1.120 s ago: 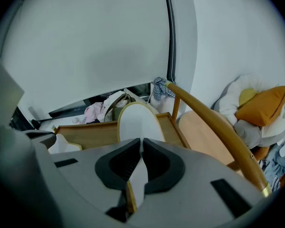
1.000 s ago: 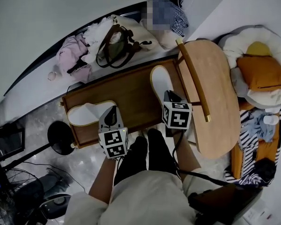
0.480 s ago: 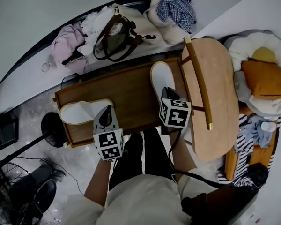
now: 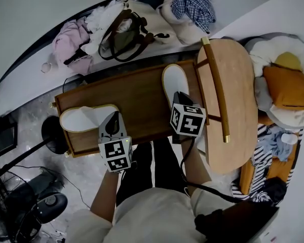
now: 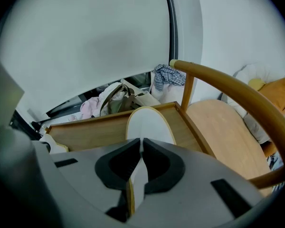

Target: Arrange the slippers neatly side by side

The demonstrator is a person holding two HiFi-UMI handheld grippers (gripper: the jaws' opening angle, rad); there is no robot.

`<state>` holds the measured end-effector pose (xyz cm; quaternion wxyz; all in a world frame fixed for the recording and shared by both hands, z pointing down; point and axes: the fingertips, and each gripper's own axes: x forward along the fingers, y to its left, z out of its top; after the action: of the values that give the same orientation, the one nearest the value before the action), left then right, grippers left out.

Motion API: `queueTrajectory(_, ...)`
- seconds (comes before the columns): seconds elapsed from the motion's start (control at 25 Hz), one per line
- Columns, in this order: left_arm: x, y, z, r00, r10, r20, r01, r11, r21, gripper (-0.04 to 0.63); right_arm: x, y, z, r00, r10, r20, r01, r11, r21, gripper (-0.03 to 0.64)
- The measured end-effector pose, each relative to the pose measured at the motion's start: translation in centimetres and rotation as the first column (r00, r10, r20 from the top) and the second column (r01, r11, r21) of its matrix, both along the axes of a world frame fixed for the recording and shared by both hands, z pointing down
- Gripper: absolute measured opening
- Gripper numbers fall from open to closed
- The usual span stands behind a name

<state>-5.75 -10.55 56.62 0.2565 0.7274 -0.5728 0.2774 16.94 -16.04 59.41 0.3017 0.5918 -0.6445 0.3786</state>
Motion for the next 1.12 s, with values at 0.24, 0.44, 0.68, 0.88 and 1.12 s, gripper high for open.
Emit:
queueTrajectory(0.24, 0.3, 0.3, 0.6, 1.0, -0.01, -0.004, 0.01, 1.0, -0.011, 0.005, 0.1, -0.1, 0.5, 1.0, -0.002, 0.01, 0.002, 1.0, -0.003, 0.044)
queueTrajectory(0.44, 0.4, 0.5, 0.9, 1.0, -0.027, -0.011, 0.027, 0.999, -0.018, 0.005, 0.1, -0.2, 0.9, 1.0, -0.011, 0.015, 0.011, 1.0, -0.009, 0.044)
queueTrajectory(0.68, 0.6, 0.6, 0.9, 0.999, -0.04, -0.011, 0.04, 0.999, -0.016, 0.005, 0.0, -0.1, 1.1, 0.999, -0.037, 0.008, 0.037, 0.999, -0.006, 0.046)
queueTrajectory(0.88, 0.9, 0.7, 0.8, 0.999, -0.052, -0.013, 0.051, 0.999, -0.013, 0.005, 0.1, -0.1, 1.0, 0.999, -0.049, 0.01, 0.049, 0.999, 0.0, 0.048)
queueTrajectory(1.12, 1.1, 0.9, 0.4, 0.997, -0.071, -0.014, 0.071, 0.997, -0.008, 0.005, 0.2, -0.1, 0.5, 0.997, -0.071, 0.017, 0.071, 0.997, 0.007, 0.077)
